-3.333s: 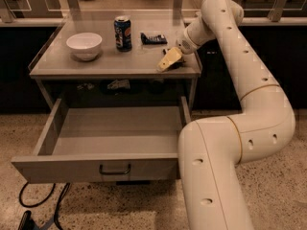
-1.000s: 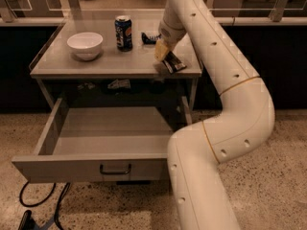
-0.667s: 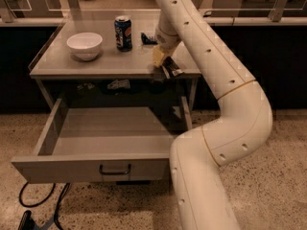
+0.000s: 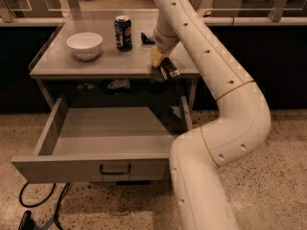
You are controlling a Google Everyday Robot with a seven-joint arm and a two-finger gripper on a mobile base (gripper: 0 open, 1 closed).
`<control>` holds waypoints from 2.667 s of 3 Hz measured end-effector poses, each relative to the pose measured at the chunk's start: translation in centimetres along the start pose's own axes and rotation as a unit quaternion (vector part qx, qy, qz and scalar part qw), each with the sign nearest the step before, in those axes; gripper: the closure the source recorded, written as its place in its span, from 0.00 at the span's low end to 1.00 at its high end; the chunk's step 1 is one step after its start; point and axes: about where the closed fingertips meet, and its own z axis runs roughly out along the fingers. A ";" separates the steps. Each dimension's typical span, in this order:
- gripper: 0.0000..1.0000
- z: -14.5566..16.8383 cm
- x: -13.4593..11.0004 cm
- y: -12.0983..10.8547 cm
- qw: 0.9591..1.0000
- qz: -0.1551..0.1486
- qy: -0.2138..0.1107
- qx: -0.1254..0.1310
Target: Place rxbar chocolate into top drawer
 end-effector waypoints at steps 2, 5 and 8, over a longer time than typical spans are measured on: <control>1.00 -2.2 -7.0 6.5 0.993 -0.076 0.091 0.022; 1.00 -4.2 -11.8 9.6 0.988 -0.134 0.070 0.009; 1.00 -6.8 -10.3 12.3 0.980 -0.164 0.088 -0.070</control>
Offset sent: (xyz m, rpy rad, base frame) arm -0.0754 0.1230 0.0681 -0.5320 0.4246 0.1024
